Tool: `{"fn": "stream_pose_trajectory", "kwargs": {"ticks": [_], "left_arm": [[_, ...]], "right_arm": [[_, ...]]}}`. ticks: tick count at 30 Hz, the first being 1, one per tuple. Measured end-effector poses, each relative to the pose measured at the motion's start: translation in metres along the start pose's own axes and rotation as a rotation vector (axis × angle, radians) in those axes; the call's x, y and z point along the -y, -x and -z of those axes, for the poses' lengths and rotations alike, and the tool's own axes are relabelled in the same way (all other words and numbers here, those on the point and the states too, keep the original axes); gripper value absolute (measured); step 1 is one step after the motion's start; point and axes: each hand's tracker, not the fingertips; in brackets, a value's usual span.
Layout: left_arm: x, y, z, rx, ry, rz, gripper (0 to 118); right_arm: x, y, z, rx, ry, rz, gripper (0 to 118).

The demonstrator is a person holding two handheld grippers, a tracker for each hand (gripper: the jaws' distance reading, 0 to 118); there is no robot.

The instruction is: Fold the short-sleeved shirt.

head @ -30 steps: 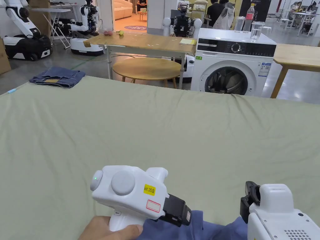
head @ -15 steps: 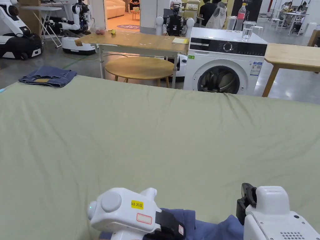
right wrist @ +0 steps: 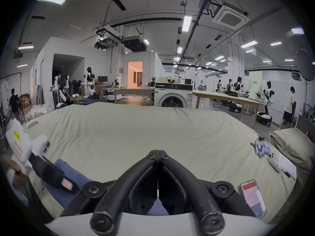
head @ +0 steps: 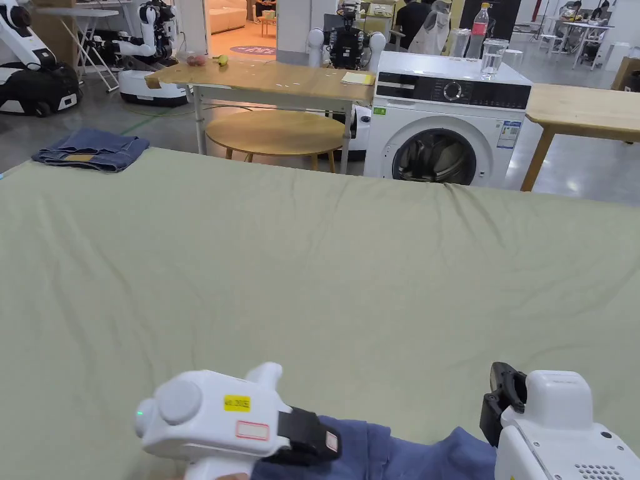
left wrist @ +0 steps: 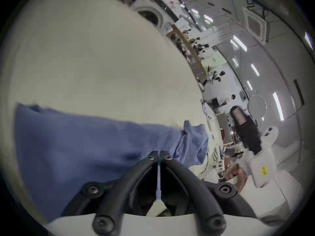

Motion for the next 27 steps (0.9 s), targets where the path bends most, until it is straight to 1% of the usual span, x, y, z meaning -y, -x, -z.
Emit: {"fn": "stream_pose_trajectory", "kwargs": {"ticks": [2,4,7,8,10,11,13,15,19,21,22,24,25,26,27], "left_arm": [[-0.006,0.003,-0.029,-0.017,-0.053,0.018,0],[-0.011,0.011,-0.057,-0.073,-0.093,0.05,0],[-0.014,0.029,-0.088,-0.129,-0.123,0.046,0],[-0.014,0.038,-0.097,-0.138,-0.12,0.035,2],[-0.013,0.055,-0.106,-0.149,-0.11,-0.01,33],[-0.007,0.059,-0.106,-0.147,-0.099,-0.047,41],[-0.001,0.074,-0.104,-0.141,-0.093,-0.076,52],[0.006,0.088,-0.094,-0.114,-0.077,-0.081,57],[0.02,0.108,-0.064,-0.004,-0.017,-0.185,57],[0.027,0.114,-0.057,0.127,-0.087,-0.221,57],[0.028,0.116,-0.053,0.182,-0.093,-0.246,57],[0.024,0.131,-0.043,0.206,-0.08,-0.251,57],[0.024,0.131,-0.043,0.208,-0.082,-0.244,52],[0.024,0.131,-0.042,0.196,-0.079,-0.233,40],[0.022,0.132,-0.042,0.146,-0.07,-0.217,22]], "right_arm": [[-0.002,0.0,0.0,0.0,-0.006,-0.001,0],[-0.004,0.001,0.0,0.001,-0.015,-0.001,0],[-0.006,0.002,0.0,-0.003,-0.025,0.007,0],[-0.007,0.002,0.0,-0.005,-0.027,0.01,0],[-0.008,0.004,0.001,-0.008,-0.026,0.008,0],[-0.008,0.004,0.001,-0.009,-0.026,0.005,0],[-0.008,0.006,0.001,-0.012,-0.024,0.0,0],[-0.008,0.007,0.001,-0.013,-0.022,-0.003,0],[-0.006,0.009,0.0,-0.019,-0.017,-0.006,0],[-0.006,0.009,0.0,-0.018,-0.016,-0.015,0],[-0.006,0.009,-0.001,-0.016,-0.015,-0.017,0],[-0.006,0.008,-0.002,-0.013,-0.014,-0.016,0],[-0.005,0.008,-0.002,-0.012,-0.013,-0.013,0],[-0.005,0.007,-0.002,-0.012,-0.011,-0.009,0],[-0.004,0.007,-0.002,-0.011,-0.01,-0.005,0]]}}
